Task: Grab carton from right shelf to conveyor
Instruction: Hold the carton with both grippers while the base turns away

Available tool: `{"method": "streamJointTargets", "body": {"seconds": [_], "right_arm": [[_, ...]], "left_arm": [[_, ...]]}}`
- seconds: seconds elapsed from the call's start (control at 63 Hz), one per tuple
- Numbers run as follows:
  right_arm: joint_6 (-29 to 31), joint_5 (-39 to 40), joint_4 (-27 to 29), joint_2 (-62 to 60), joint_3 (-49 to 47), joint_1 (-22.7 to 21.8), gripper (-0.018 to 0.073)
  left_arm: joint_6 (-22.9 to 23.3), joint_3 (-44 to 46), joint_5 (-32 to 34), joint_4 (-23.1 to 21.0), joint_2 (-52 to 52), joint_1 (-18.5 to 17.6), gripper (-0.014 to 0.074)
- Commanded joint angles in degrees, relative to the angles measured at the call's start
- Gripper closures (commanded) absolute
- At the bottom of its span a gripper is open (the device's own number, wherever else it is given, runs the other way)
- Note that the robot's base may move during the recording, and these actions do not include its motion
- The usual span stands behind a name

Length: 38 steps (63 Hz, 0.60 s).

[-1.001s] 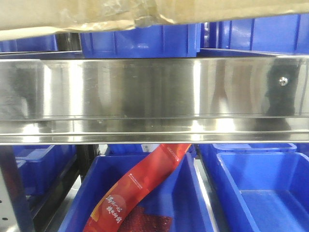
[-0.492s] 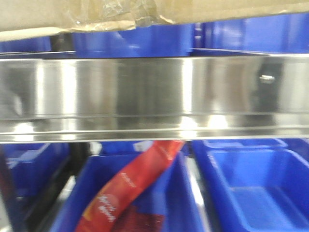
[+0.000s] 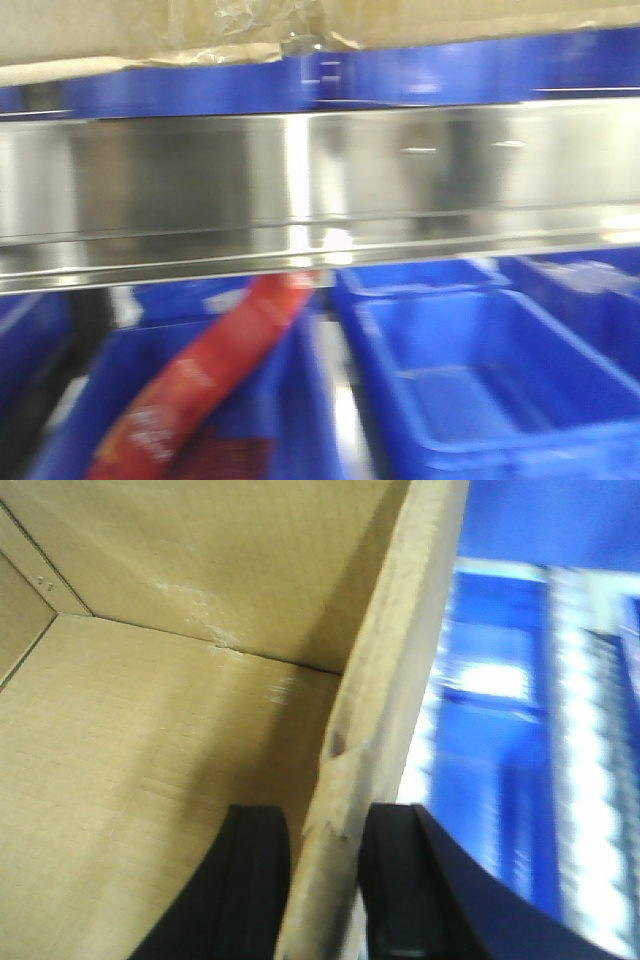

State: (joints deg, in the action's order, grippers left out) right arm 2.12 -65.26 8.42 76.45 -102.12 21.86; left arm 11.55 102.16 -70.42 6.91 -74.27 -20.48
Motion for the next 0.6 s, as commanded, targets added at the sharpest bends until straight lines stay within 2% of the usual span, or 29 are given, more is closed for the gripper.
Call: {"method": "streamJointTargets", "body": {"seconds": [0.0, 0.588], "right_arm": [[1.8, 2.8, 0.9, -1.0, -0.4, 0.1, 0.0629], [1.8, 2.8, 0.9, -1.0, -0.4, 0.1, 0.0629]], "left_arm": [[-0.9, 0.1, 1.1, 0.1, 0.7, -0.2, 0.0604], [-0.9, 0.1, 1.1, 0.2, 0.7, -0.2, 0.0604]]}}
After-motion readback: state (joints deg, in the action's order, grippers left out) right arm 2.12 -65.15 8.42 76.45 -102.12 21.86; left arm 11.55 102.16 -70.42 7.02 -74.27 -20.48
